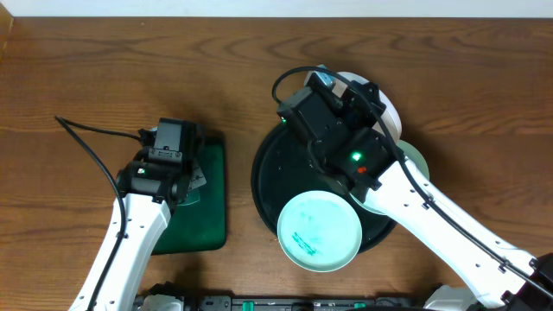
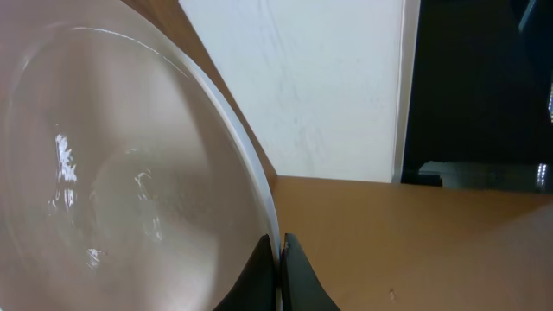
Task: Clean dirty plates on tray and stack at the side
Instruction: 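Carry the cleaned plate with the right gripper toward the right table edge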
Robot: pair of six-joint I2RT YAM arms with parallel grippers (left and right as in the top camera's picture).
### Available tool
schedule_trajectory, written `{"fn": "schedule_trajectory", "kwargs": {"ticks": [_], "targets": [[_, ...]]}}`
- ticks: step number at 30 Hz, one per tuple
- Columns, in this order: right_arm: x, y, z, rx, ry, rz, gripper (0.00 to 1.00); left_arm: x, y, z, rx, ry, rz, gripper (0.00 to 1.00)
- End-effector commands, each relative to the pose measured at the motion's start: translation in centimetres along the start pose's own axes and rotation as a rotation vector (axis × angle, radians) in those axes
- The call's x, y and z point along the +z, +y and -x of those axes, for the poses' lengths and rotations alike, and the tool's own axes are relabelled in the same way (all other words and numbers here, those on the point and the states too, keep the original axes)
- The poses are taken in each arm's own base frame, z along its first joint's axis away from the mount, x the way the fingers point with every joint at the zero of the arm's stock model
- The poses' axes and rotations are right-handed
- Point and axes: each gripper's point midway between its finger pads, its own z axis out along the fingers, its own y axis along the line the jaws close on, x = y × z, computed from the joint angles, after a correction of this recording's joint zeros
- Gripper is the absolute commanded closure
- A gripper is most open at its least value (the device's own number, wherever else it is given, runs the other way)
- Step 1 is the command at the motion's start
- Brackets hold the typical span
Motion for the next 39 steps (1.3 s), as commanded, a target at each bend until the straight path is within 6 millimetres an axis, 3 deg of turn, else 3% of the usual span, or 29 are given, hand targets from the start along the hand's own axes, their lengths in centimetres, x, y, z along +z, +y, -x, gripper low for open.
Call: {"fn": "schedule_trajectory", "kwargs": {"ticks": [1,15,18,24,27,31,35,39], "targets": [[-0.5,-0.8,-0.1,-0.001,-0.004,-0.024,0.99,-0.1,0.1,0.3,0.000,-0.009,0.003,0.93],[-1.2,-0.6,0.5,0.003,-0.028,-0.022,0.99,-0.1,0.1,0.3,0.000,-0.009,0.003,0.93],[-1.2,0.2,1.0,0.082,-0.054,0.026,0.99,-0.1,0.1,0.3,0.000,-0.009,0.003,0.93],[-1.5,7.9,2.4,0.567,-0.055,0.565,0.99,-0.1,0.1,0.3,0.000,-0.009,0.003,0.93],[-0.7,9.3,2.5,0.779,0.033,0.721,0.99,-0.1,0.1,0.3,0.000,-0.009,0.003,0.93],[3.0,8.2,0.1,0.990,0.173,0.687,0.98,-0.1,-0.2,0.1,0.000,0.001,-0.015,0.93],[6.0,7.6,-3.0,1.095,0.285,0.743,0.98,-0.1,-0.2,0.1,0.001,0.002,-0.017,0.93],[9.0,7.1,-7.8,1.217,0.436,0.803,0.98,-0.1,-0.3,0.2,-0.001,-0.002,-0.019,0.93]]}}
